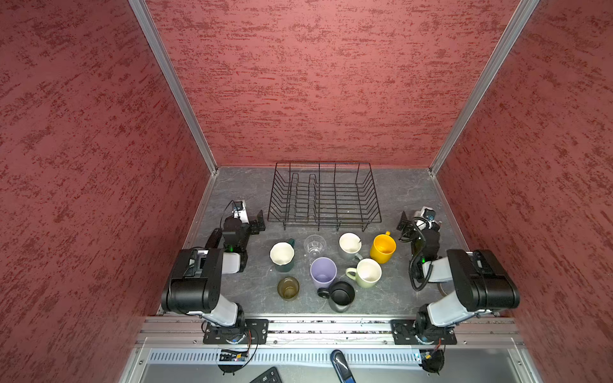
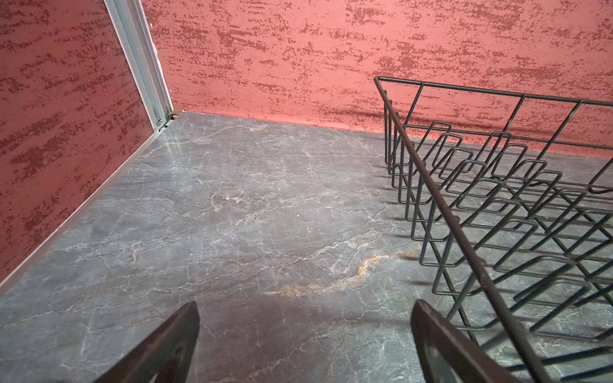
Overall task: Load cups into a dish rack
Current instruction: Pick up the cup from the middle-right of the table.
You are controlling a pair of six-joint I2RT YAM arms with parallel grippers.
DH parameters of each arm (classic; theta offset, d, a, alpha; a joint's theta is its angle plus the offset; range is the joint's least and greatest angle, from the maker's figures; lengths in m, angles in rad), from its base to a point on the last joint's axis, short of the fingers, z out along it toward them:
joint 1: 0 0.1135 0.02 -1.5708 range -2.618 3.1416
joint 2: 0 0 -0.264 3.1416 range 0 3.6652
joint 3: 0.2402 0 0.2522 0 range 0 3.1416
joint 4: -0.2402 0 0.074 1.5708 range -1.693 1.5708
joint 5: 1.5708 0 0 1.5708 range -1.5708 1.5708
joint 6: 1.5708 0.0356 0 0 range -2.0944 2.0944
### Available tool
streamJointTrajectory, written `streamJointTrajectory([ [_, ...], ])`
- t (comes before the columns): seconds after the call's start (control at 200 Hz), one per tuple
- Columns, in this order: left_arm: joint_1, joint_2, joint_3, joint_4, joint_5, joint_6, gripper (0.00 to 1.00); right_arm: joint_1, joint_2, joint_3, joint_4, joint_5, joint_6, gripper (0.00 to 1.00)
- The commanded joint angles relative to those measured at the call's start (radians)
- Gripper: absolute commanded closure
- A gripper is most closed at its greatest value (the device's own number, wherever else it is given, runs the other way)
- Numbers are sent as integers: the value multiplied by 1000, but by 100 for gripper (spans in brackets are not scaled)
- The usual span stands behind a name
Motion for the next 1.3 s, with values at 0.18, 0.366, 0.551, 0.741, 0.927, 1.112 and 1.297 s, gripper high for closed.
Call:
streamJointTrajectory([
  [0.18,-2,1,8,-1,4,11,1,-2,-6,15,6,-10,2,1],
  [0.366,-1,1,10,-3,6,10,1,-3,-5,16,7,-11,2,1],
  [0.551,-1,1,9,-3,7,11,1,-5,-5,15,6,-8,2,1],
  [0.741,2,1,10,-4,10,10,1,-3,-4,16,3,-10,2,1],
  [0.927,3,1,9,-4,13,8,1,-4,-5,17,5,-8,2,1],
  [1.112,-5,-47,9,-35,-45,-2,1,-3,-13,-21,65,15,12,1],
  [1.297,-20,-327,174,-507,-184,-94,1,7,-353,93,-387,177,88,1],
])
